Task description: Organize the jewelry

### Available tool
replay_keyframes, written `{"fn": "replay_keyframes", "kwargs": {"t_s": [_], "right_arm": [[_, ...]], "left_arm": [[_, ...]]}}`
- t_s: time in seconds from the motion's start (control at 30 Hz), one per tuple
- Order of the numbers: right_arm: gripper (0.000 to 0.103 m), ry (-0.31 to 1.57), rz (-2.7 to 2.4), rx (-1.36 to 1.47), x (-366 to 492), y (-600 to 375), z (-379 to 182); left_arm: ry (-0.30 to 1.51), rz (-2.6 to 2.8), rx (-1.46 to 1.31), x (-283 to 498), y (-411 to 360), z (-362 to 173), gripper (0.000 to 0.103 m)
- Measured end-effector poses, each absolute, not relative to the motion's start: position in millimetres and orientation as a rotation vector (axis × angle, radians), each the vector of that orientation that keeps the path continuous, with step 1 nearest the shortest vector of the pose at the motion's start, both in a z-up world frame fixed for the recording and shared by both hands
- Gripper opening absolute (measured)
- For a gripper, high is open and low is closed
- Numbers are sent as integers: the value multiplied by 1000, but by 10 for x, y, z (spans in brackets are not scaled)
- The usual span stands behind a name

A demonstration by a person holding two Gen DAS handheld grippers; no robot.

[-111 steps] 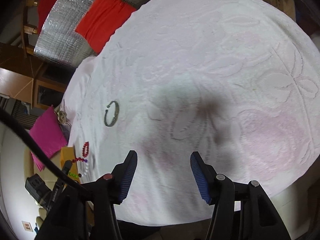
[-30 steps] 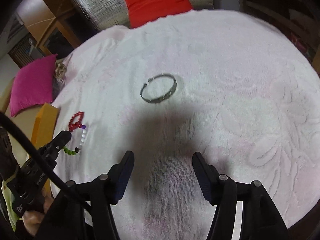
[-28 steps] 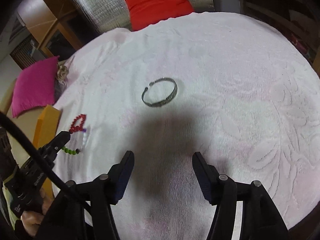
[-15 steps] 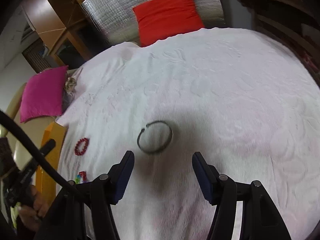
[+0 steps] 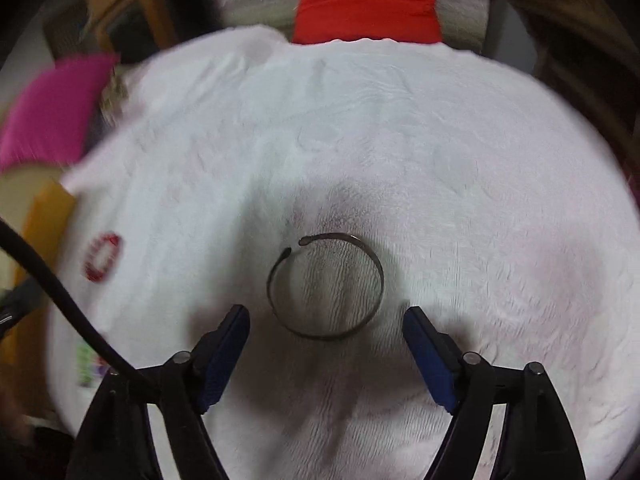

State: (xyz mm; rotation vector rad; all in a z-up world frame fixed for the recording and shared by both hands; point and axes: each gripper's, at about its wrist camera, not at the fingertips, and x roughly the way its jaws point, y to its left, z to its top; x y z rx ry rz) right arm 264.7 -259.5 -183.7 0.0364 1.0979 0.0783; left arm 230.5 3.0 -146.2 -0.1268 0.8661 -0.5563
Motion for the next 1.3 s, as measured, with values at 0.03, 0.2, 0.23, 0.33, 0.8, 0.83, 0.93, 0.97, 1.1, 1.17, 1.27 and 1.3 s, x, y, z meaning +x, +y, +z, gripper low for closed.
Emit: {"fn": "replay_keyframes", "kwargs": {"t_s": [0.03, 0.2, 0.23, 0.33, 0.8, 0.83, 0.93, 0.97, 1.1, 1.17, 1.27, 1.3], "right_arm": [[82, 1094, 67, 3, 2660, -2560, -1855], [64, 1053, 18, 34, 2698, -2580, -1835], [64, 1052, 12, 36, 2696, -2578, -1841], [64, 1044, 7, 17, 2680, -2568, -1826], [64, 1028, 50, 144, 2629, -2698, -1654], [64, 1022, 61, 167, 2621, -2699, -1618], [64, 1004, 86, 217, 2597, -2692, -1542], [64, 999, 99, 237, 2594, -2680, -1515], [64, 977, 148, 268, 2578, -2522, -1421], [64, 970, 183, 286, 2580, -2393, -1374], [64, 953, 266, 358, 2544, -2161, -1283], [64, 943, 295, 379, 2529, -2064, -1250]], "left_arm": [[867, -550, -90, 2238, 5, -1483, 60], [910, -525, 61, 2122, -115, -1682, 64], [932, -517, 69, 2138, -116, -1738, 64], [991, -502, 106, 2155, -172, -1906, 64], [960, -521, 141, 2149, -222, -1909, 13], [952, -522, 134, 2145, -212, -1878, 13], [887, -517, 110, 2111, -188, -1738, 10], [860, -511, 100, 2088, -154, -1669, 10], [751, -476, 22, 1931, 111, -1323, 10], [702, -454, -36, 1800, 300, -1131, 10], [620, -411, -108, 1531, 713, -855, 10], [609, -401, -115, 1508, 812, -812, 10]]}}
